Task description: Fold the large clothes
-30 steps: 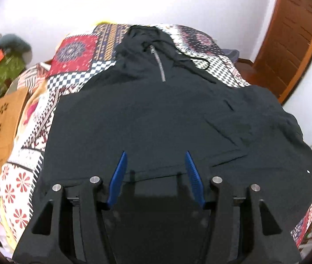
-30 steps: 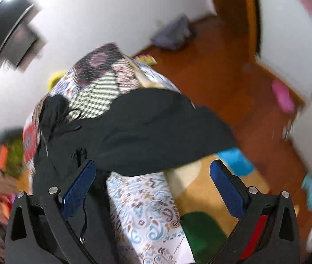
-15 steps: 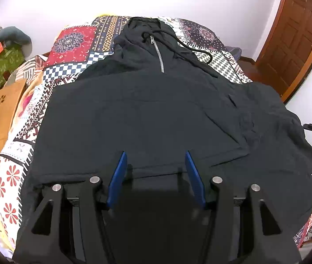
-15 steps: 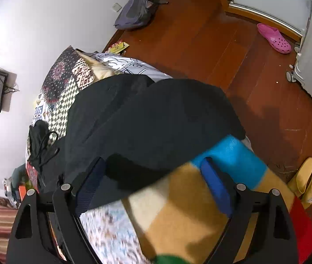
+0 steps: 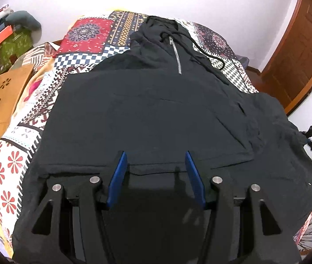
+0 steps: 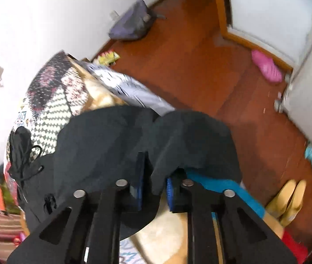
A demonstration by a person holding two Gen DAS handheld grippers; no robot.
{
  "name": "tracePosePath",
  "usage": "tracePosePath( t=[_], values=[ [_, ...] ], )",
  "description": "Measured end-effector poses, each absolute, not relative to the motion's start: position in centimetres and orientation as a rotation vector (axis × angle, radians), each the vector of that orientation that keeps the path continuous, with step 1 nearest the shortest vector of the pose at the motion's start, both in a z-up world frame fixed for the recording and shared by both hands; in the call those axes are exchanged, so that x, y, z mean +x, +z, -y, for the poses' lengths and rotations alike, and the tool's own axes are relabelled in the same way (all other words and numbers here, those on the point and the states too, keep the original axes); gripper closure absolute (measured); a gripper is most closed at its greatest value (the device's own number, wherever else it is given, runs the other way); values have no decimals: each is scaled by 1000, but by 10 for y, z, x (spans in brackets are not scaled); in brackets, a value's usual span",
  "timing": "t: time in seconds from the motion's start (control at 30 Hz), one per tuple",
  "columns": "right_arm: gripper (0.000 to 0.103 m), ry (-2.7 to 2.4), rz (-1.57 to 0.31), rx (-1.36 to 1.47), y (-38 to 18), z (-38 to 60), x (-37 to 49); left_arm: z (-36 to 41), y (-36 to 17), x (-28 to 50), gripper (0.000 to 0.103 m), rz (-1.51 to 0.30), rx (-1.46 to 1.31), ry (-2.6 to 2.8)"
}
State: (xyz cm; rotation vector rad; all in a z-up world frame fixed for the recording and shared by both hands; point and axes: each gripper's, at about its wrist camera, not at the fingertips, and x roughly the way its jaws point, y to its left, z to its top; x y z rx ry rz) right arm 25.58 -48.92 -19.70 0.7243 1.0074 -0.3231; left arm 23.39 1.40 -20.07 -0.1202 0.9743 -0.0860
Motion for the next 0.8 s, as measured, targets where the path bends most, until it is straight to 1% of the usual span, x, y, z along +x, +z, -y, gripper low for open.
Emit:
tracePosePath(
  t=[0.1, 0.27, 0.4, 0.47, 0.6, 0.7, 0.8],
  values=[
    [93, -295, -939, 660, -165, 478, 256, -21, -200, 231, 49, -967, -127, -80],
    [93, -179, -807, 508, -94, 436, 257, -25, -200, 226, 49, -958, -108, -84],
    [94, -34, -765, 459, -52, 393, 261, -28, -201, 220, 49, -946, -101, -94],
    [94, 26, -759, 416, -42, 365, 262, -31, -201, 217, 49, -942, -111, -101],
    [94, 160, -791, 379, -43, 309, 269, -38, -199, 212, 49, -935, -147, -127],
    [94, 223, -848, 360, -66, 269, 278, -42, -196, 207, 49, -928, -151, -135],
    [94, 268, -948, 335, -103, 232, 289, -47, -193, 201, 49, -920, -149, -137]
  ],
)
